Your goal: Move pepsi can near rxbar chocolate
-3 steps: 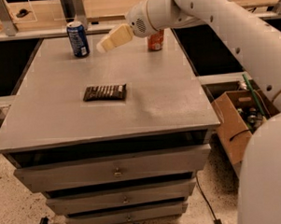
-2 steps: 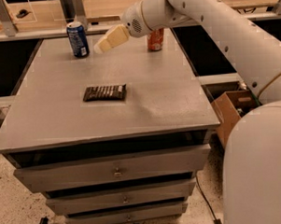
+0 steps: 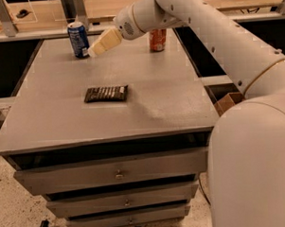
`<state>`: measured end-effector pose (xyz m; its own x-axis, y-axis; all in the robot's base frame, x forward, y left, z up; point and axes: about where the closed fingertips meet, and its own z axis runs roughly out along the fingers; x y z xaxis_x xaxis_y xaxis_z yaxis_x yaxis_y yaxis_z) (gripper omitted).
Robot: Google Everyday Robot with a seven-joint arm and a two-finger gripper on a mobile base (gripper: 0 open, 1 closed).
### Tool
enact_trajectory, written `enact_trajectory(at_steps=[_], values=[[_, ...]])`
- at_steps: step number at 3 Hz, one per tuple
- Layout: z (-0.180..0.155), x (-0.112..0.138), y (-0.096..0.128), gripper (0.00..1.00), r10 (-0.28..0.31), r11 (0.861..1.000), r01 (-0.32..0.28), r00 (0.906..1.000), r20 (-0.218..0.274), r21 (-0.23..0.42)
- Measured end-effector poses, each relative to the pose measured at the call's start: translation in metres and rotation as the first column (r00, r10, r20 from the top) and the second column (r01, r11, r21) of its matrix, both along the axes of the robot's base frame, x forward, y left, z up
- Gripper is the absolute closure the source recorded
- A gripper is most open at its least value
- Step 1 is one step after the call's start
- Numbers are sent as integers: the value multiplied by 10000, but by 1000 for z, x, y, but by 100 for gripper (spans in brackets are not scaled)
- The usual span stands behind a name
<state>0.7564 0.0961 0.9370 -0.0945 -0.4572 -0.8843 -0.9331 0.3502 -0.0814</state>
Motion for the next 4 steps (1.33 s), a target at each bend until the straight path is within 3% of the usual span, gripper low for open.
enact_trajectory(at_steps=[4], values=[[-9,27,59,0,-626,9974,636,9976,291,-333]])
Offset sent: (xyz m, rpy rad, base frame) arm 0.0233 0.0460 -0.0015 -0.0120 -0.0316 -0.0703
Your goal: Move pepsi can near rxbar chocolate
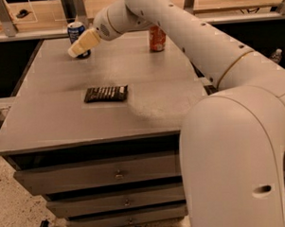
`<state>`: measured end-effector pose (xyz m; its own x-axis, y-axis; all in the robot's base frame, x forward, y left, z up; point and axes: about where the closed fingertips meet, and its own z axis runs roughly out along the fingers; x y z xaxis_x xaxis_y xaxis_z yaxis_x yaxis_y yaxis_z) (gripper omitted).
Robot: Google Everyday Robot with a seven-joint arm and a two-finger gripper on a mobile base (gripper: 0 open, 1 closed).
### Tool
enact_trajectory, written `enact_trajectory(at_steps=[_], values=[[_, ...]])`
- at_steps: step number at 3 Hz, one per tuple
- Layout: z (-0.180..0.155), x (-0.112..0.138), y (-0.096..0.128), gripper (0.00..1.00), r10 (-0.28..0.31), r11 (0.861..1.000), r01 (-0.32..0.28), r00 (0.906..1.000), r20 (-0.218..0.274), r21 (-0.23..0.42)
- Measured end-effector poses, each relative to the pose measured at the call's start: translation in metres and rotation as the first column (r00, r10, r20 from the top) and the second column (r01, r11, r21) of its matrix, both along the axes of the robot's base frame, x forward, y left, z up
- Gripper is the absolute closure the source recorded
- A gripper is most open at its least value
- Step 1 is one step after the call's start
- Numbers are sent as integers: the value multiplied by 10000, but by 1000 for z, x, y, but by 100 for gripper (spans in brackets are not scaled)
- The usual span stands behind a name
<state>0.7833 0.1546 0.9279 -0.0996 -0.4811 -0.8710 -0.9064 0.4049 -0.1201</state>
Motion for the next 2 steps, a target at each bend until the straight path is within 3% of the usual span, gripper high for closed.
enact_trajectory(at_steps=[2], values=[[-11,20,18,0,-18,9999,16,9999,-132,-144]])
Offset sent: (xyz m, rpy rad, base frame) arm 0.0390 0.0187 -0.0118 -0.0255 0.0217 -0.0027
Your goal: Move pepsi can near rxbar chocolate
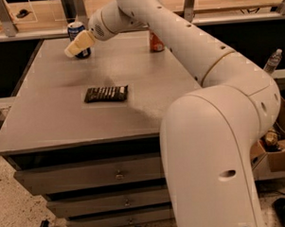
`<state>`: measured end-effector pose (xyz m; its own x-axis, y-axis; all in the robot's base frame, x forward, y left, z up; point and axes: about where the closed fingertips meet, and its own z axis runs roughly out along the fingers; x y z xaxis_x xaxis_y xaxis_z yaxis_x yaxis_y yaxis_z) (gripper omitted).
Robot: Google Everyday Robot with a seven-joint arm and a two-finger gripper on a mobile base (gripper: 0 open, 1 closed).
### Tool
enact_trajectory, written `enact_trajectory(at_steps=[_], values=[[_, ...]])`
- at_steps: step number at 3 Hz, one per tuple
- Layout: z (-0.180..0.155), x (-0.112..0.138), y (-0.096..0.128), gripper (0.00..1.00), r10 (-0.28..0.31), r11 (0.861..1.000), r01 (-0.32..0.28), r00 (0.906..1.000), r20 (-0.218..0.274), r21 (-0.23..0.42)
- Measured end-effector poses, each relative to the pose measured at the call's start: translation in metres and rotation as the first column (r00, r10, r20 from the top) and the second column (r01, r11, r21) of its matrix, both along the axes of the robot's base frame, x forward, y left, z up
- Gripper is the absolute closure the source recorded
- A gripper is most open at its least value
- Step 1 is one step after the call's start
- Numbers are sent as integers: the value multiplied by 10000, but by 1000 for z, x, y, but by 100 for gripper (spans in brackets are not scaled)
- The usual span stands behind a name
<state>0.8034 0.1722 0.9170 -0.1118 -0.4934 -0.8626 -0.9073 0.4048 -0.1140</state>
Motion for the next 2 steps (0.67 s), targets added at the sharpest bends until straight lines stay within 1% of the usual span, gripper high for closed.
enact_trajectory(at_steps=[2], values=[[-7,22,7,0,68,9999,-70,9999,-137,-137]])
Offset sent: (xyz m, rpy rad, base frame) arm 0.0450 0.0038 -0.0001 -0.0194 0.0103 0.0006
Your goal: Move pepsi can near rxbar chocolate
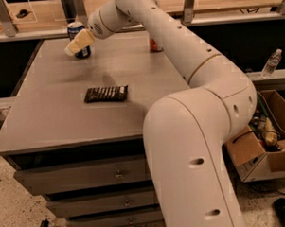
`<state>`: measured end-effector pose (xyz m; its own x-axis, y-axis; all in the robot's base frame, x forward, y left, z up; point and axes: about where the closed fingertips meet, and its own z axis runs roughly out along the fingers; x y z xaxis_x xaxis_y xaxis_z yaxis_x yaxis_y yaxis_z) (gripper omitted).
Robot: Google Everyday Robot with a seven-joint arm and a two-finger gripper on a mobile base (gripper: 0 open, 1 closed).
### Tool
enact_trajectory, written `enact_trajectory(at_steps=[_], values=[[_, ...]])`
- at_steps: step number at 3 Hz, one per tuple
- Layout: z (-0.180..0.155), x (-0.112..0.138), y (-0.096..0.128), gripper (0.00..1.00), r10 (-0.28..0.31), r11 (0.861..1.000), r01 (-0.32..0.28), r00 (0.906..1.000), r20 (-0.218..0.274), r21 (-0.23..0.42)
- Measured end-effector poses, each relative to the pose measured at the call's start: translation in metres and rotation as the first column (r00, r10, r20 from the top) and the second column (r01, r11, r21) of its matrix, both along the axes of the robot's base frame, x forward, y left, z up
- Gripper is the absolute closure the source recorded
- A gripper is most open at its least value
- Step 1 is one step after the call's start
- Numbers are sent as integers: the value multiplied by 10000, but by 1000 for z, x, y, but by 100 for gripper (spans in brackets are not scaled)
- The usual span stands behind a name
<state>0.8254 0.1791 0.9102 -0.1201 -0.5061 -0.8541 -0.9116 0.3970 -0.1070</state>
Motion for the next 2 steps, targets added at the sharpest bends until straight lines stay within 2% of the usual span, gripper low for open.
enact_trajectory(at_steps=[2], values=[[1,21,9,0,-377,9992,374,9990,232,133]])
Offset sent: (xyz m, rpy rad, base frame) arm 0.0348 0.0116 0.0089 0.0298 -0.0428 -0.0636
